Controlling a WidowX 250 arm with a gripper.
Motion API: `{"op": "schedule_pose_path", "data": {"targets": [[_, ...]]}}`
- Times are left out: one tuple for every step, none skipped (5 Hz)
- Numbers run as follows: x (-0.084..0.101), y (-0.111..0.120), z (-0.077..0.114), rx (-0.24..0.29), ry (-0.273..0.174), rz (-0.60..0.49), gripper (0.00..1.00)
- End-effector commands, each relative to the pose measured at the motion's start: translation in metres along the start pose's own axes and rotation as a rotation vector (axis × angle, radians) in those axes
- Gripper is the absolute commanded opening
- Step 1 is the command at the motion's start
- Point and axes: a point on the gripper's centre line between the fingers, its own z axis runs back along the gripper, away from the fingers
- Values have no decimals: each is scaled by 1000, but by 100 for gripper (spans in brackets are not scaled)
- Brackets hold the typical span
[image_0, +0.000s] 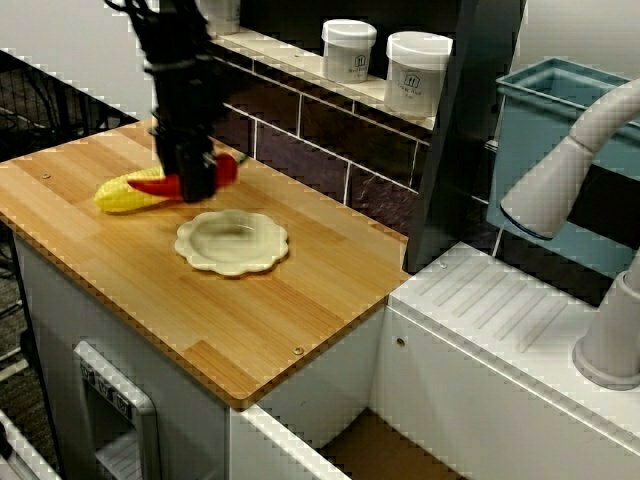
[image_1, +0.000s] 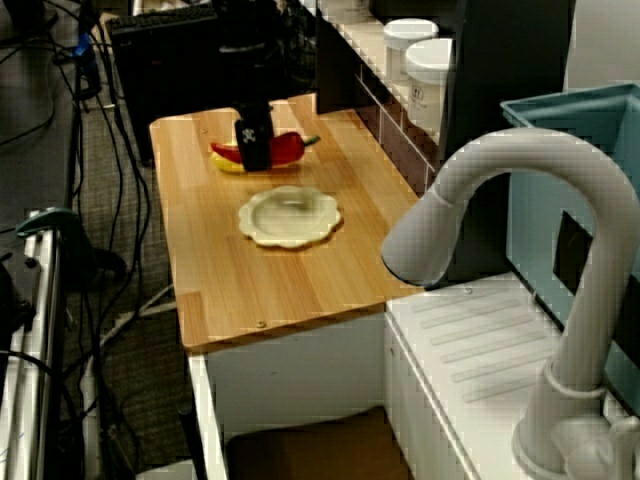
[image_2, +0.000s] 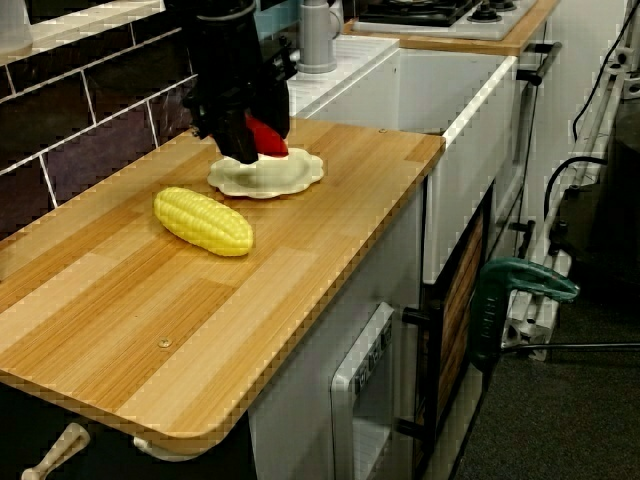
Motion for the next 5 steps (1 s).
{"op": "schedule_pose_path", "data": {"targets": [[-25,42,49,35,-106,17,0],[-37,66,48,52,-112,35,0],[-46,84,48,73,-124,40,0],[-52,104,40,97,-124,63,0],[-54,118,31,116,-119,84,0]]}}
